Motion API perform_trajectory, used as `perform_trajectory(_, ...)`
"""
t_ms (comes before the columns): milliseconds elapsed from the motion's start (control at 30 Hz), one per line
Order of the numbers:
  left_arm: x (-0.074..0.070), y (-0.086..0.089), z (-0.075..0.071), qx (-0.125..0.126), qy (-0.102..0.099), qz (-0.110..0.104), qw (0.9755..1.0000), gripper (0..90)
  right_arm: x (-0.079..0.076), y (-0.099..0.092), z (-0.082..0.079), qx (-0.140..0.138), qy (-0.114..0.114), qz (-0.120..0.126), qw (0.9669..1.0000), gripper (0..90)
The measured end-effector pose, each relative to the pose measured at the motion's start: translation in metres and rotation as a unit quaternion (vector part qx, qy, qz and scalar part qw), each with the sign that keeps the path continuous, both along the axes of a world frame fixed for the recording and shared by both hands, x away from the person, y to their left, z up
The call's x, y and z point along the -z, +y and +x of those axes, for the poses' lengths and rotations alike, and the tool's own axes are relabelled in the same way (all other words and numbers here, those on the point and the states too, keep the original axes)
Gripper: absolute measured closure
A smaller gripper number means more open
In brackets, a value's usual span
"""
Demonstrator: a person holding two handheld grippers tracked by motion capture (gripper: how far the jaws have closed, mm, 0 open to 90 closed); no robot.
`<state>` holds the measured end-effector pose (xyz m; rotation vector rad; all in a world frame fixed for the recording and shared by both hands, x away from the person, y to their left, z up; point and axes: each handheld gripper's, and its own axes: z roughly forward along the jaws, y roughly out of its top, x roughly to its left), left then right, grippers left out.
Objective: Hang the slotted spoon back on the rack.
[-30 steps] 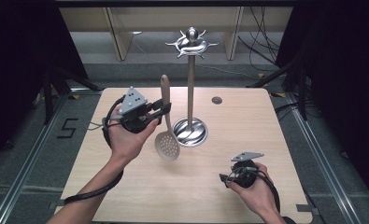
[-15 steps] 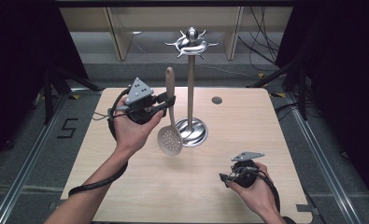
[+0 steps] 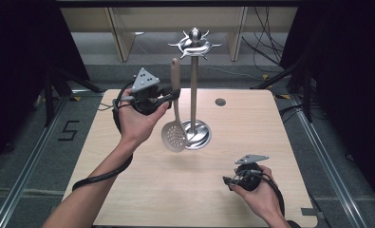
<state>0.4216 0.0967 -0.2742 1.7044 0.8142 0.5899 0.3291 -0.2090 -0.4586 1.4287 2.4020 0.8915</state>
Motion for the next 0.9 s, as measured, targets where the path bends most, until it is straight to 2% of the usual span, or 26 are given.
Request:
perform_trajectory(67, -0.001, 0.0, 0.001, -0.001, 0.001, 0.001, 1.0, 71.8, 0.0, 0.0, 0.0, 0.0, 0.0, 0.0, 1.0, 44.1)
perform_trajectory(133, -0.001, -0.001, 0.004, -0.001, 0.003, 0.003, 1.0, 71.8, 0.0, 0.0, 0.0, -0.009, -0.011, -0.004, 0.9999, 44.1)
perform_trajectory(267, -0.001, -0.004, 0.008, -0.004, 0.007, 0.005, 1.0, 71.8, -0.001, 0.001, -0.001, -0.003, -0.001, 0.001, 1.0, 44.1)
perform_trajectory(300, -0.001, -0.004, 0.009, -0.004, 0.007, 0.004, 1.0, 71.8, -0.001, 0.003, -0.002, 0.004, 0.008, 0.008, 0.9999, 44.0)
perform_trajectory(533, -0.004, -0.006, 0.011, -0.004, 0.008, 0.005, 0.9999, 71.8, 0.0, 0.002, -0.001, -0.003, -0.002, 0.003, 1.0, 44.0)
perform_trajectory(600, -0.004, -0.006, 0.011, -0.004, 0.009, 0.005, 0.9999, 71.7, -0.001, 0.003, -0.002, 0.005, 0.007, 0.007, 0.9999, 44.0)
perform_trajectory(833, -0.006, -0.01, 0.013, -0.004, 0.012, 0.015, 0.9998, 71.8, -0.001, 0.003, -0.002, -0.002, 0.002, 0.005, 1.0, 44.0)
perform_trajectory(900, -0.005, -0.012, 0.017, -0.005, 0.02, 0.014, 0.9997, 71.7, -0.001, 0.003, -0.002, 0.0, 0.004, 0.007, 1.0, 44.0)
